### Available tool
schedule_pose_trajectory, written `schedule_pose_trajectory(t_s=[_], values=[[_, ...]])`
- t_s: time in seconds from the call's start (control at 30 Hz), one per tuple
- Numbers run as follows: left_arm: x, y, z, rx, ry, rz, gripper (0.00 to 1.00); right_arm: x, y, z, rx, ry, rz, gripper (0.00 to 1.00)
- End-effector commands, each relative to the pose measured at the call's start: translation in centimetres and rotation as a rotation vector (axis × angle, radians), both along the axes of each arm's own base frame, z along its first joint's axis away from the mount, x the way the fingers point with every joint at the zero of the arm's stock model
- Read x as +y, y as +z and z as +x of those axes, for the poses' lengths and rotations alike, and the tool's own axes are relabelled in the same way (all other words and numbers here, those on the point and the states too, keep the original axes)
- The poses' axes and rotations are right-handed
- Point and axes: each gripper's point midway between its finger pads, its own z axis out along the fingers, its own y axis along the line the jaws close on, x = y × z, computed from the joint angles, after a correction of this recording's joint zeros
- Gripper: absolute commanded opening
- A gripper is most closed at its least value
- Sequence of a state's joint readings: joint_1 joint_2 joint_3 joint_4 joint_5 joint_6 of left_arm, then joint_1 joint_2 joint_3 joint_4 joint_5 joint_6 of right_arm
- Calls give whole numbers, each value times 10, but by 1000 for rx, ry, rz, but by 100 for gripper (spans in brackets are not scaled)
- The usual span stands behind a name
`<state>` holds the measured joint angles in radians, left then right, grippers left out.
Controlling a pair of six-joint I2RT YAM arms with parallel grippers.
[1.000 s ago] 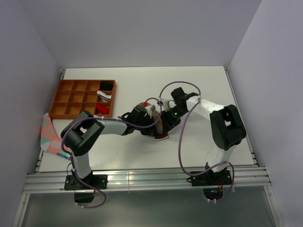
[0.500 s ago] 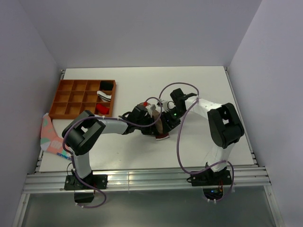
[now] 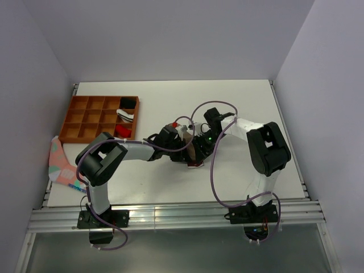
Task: Roll the socks
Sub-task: Roll the sock at the center of the board.
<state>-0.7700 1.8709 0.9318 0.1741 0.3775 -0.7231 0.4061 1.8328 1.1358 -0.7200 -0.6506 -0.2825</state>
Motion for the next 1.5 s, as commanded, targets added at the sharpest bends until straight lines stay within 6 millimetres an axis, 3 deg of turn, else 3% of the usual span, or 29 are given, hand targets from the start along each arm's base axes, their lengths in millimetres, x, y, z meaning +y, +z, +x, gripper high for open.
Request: schedule_pose_trajectory(t_s=[0.0,0.37,0.7,0.93,1.17,1.3,1.4,1.47], values=[[16,-28,-1,36,36,106,0,7,16,-4,-20,31,57,54],[15,-30,0,42,40,109,0,10,24,-14,0,73,103,55],[16,-32,-1,49,46,106,1,2,6,-10,10,54,25,50],[15,-32,-1,45,46,96,0,-2,-3,-6,16,29,-15,36],[15,-26,-4,26,62,53,0,-6,-12,-1,32,-5,-58,15],[17,-21,-5,0,76,37,0,-8,-17,3,35,-31,-94,10],[18,-14,-5,-41,92,30,4,-9,-20,6,42,-44,-113,8],[23,-10,-6,-74,116,35,14,-11,-23,9,45,-48,-137,7]])
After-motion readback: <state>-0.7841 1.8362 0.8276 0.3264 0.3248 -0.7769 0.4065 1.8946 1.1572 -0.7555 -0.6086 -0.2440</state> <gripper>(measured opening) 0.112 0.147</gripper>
